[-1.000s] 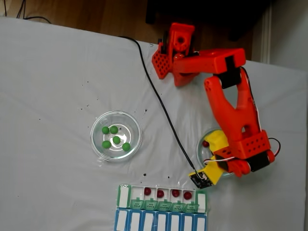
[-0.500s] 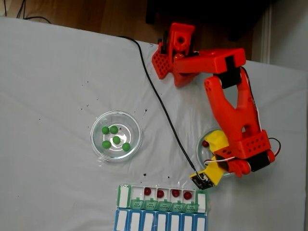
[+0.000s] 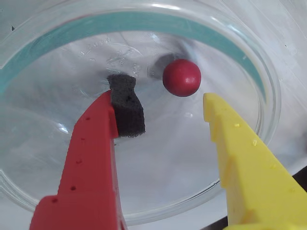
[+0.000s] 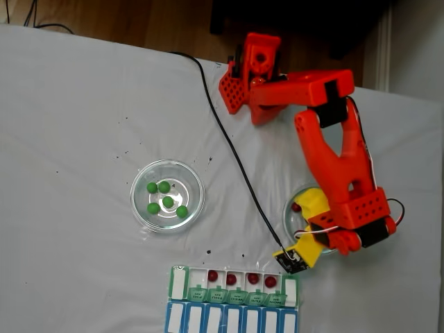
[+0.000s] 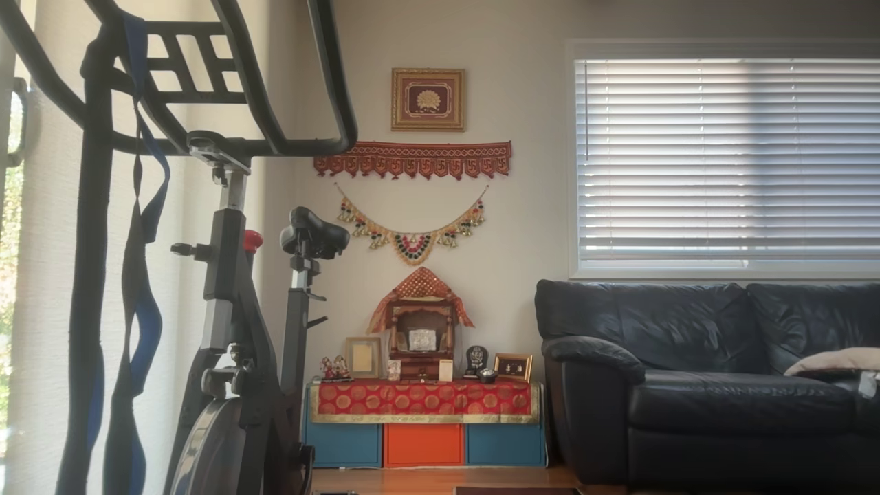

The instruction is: Sort medicines into box.

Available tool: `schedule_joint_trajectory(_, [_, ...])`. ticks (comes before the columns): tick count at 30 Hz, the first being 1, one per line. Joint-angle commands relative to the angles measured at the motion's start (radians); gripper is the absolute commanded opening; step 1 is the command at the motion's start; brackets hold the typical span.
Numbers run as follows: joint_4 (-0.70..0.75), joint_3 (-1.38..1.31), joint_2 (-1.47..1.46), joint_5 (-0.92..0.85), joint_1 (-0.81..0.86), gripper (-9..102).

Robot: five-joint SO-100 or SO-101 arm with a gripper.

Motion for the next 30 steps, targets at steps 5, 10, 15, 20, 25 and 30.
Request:
schedule_joint_trajectory(5, [-0.017,-0.048,-0.008,-0.011,-0.008,22])
schedule_joint_trajectory(10, [-0.025,-0.049,-0.02,-0.023,-0.003,22])
schedule_joint_trajectory(15, [-0.025,-0.055,-0.02,-0.029,0.003,22])
schedule_joint_trajectory(20, [-0.028,-0.066,-0.023,-0.037,0.011,21])
schedule_joint_trajectory(25, [-0.032,-0.067,-0.009,-0.055,0.012,21])
schedule_joint_trajectory(30, [-0.04,-0.054,0.04,-0.067,0.002,20])
